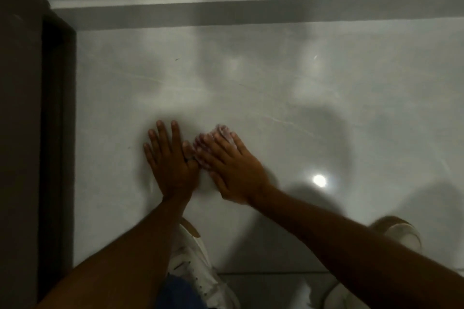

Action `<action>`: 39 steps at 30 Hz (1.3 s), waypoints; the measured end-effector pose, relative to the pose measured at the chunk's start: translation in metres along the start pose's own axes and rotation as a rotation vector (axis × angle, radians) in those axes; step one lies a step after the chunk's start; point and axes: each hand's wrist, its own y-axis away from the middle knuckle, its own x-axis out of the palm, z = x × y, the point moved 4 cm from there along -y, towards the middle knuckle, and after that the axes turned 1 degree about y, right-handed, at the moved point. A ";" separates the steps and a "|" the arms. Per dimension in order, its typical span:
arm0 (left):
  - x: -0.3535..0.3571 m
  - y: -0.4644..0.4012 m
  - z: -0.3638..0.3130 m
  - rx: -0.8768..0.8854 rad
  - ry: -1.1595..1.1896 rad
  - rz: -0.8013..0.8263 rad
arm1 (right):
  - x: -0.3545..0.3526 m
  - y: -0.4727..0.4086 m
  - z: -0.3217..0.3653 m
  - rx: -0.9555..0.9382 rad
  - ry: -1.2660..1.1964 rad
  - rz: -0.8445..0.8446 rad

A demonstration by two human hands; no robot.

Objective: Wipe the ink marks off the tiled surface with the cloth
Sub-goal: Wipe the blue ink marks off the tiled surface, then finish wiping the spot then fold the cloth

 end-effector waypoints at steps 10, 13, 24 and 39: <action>0.005 0.000 0.004 -0.001 -0.003 -0.025 | -0.013 -0.010 -0.036 -0.182 0.008 0.063; 0.009 0.003 0.004 -0.001 -0.018 -0.036 | -0.025 -0.037 -0.042 -0.035 0.031 0.007; 0.000 -0.001 0.001 -0.020 -0.026 0.020 | -0.064 -0.158 -0.083 0.303 -0.136 -0.013; -0.391 -0.006 -0.077 -0.910 1.603 1.012 | -0.355 -0.045 0.181 0.994 -1.409 -0.211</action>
